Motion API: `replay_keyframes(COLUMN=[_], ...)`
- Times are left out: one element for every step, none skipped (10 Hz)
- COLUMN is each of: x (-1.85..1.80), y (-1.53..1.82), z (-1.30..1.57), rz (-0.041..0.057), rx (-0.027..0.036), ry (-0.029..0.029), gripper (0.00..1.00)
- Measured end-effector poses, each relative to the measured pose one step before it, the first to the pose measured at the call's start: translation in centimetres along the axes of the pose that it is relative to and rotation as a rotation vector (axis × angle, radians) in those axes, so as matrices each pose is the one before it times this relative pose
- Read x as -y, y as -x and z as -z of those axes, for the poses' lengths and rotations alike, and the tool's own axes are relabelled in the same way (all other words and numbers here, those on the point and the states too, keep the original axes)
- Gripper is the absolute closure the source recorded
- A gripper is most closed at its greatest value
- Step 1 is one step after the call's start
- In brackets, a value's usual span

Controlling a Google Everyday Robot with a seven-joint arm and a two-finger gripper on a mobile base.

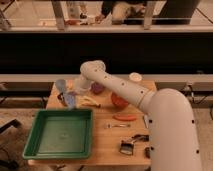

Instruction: Place sponge in metal cup

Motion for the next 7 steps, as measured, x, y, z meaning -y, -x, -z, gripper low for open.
replay_keyframes(x=[0.209, 0.102, 0.324, 0.401, 0.420, 0.350, 0.364], y=[-0.276, -0.158, 0.094, 0.020, 0.199, 0.222, 0.224], z=[0.002, -0.252, -0.291, -0.181, -0.250, -0.148, -0.321], rz=[-0.00733, -0.00010, 0.00365, 0.00221, 0.00409, 0.00408, 0.00767], rx=[-0.01125, -0.00383, -0.00050, -0.00330, -0.00207, -0.00026, -0.00065], ry=[-0.02689, -0.01115, -0.00747, -0.00043, 0.00341, 0.00141, 0.00350], gripper=[1.00, 1.00, 1.00, 1.00, 1.00, 1.00, 1.00])
